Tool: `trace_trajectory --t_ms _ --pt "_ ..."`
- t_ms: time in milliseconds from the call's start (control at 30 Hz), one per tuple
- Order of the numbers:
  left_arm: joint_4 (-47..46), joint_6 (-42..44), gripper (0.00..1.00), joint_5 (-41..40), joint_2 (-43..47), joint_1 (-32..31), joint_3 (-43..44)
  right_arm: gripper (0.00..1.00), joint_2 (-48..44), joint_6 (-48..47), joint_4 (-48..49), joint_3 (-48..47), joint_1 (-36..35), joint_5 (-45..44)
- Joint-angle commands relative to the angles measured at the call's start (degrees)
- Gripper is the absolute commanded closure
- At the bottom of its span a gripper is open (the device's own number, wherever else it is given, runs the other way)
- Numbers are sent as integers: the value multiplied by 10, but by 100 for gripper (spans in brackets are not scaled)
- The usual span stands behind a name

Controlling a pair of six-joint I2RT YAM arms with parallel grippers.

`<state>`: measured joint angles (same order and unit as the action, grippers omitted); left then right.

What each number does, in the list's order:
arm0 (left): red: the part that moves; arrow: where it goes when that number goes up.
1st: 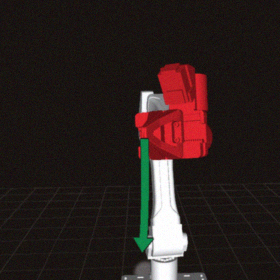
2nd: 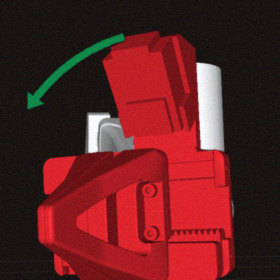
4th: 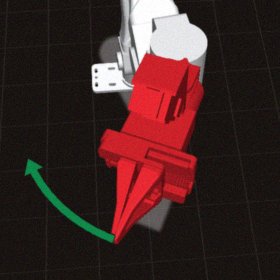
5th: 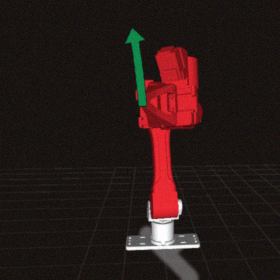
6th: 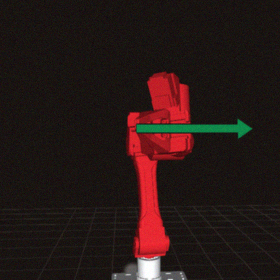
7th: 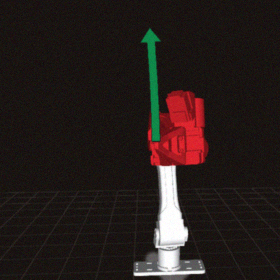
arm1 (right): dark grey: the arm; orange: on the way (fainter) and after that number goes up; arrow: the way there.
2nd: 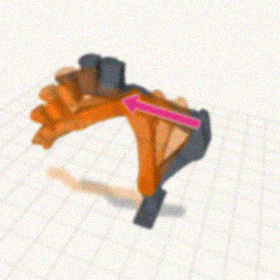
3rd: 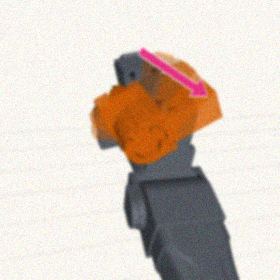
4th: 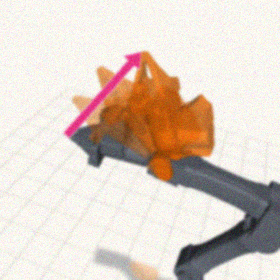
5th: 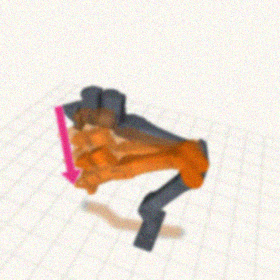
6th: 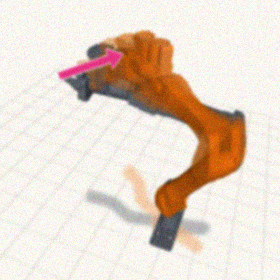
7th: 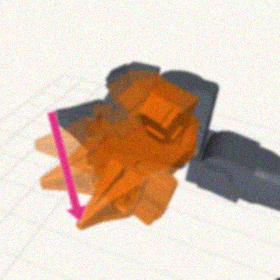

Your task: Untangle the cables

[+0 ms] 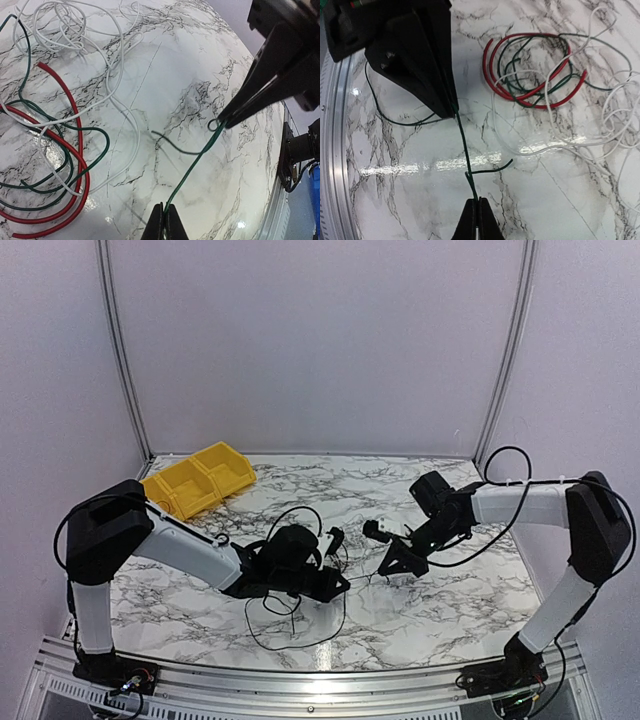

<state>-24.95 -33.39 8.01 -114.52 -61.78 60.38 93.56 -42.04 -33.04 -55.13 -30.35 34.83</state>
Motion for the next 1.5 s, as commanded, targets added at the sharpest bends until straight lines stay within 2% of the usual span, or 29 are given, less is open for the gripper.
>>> trace_trajectory --t_ms 0,233,333,567,667,700,733,767,867,1233,1467 --pt "-11 -9 100 -6 14 8 -30 100 -37 -15 -48 -51 70 71" --pt "-12 -13 100 -9 50 25 -73 100 -61 -35 -93 -75 169 156" --pt "-12 -10 100 -14 72 31 -95 100 -65 -24 -86 -75 210 168" --pt "-11 -7 100 -39 112 35 -135 100 -80 123 37 -48 332 194" --pt "-11 -1 100 -43 123 35 -137 100 -76 153 57 -44 350 218" --pt "-10 3 100 -44 127 35 -135 95 -71 150 47 -46 350 228" --pt "-7 8 100 -45 135 36 -132 85 -67 149 39 -49 350 237" --pt "-2 16 100 -46 143 37 -128 81 -63 147 33 -50 350 245" --pt "46 52 100 -66 174 43 -104 78 -69 160 47 -38 350 245" --pt "344 208 100 -214 298 78 -4 77 -100 164 80 8 349 224" --pt "477 299 100 -268 363 156 108 76 -95 156 70 6 349 228"
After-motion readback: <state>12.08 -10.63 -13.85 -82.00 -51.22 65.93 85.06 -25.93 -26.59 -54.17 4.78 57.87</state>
